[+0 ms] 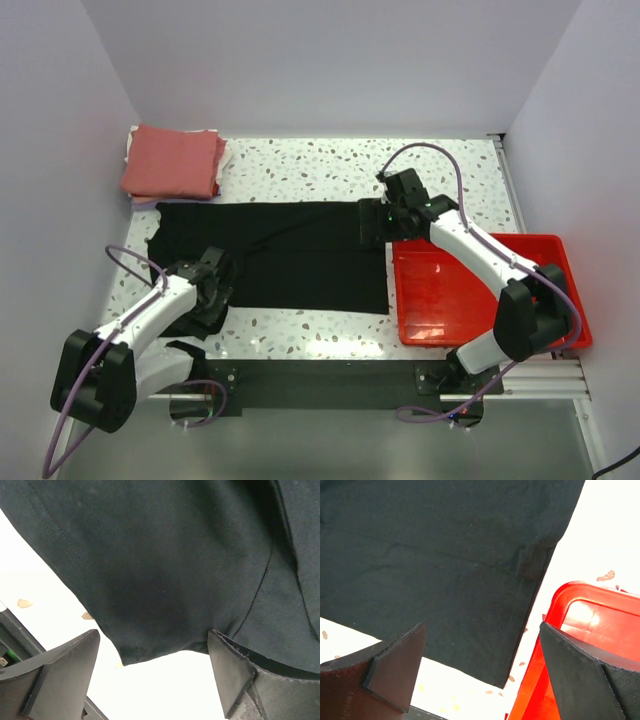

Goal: Fold and stack the t-shirts
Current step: Fold the tshirt

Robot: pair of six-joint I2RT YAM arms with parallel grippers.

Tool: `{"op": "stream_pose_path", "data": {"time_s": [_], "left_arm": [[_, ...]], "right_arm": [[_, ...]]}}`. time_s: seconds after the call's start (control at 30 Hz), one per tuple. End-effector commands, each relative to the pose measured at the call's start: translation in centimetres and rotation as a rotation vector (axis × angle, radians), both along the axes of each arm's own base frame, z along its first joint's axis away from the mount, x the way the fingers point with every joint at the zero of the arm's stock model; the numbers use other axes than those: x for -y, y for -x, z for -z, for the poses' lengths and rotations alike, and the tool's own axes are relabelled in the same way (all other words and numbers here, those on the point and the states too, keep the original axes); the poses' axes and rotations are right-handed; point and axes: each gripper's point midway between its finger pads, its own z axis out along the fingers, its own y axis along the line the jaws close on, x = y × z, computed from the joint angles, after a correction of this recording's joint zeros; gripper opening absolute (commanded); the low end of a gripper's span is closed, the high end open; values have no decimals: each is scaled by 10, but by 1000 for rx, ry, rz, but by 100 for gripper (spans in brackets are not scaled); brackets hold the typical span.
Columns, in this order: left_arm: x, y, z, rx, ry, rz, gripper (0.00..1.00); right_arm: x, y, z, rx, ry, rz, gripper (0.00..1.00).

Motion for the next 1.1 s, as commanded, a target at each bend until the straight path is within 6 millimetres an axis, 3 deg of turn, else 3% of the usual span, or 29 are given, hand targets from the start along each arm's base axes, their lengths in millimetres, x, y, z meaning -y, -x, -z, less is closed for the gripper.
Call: {"op": "stream_pose_path", "data": {"time_s": [0.0, 0.23, 0.53, 0.67, 0.77, 0.87, 0.97, 1.07], "left_arm": [[4, -7, -2, 68, 27, -41, 91], [-2, -8, 1, 81, 1, -33, 84], [-4, -5, 11, 101, -4, -38, 63], [-4, -6, 13, 85, -10, -27, 52], [-5, -5, 14, 75, -17, -28, 38], [-6, -6, 13, 78, -21, -17, 14], [-6, -7, 13, 86, -21, -16, 0], [-6, -7, 12, 90, -20, -13, 0]], "right_arm": [[0, -6, -6, 17, 16, -4, 99], [0, -6, 2, -1, 28, 0, 99], [0, -7, 10, -24, 43, -5, 99], [-1, -9, 12, -33, 49, -3, 99], [0, -8, 15, -40, 53, -1, 99], [1, -6, 17, -45, 54, 5, 99], [3, -3, 18, -52, 55, 2, 99], [4, 3, 19, -57, 58, -18, 99]]}}
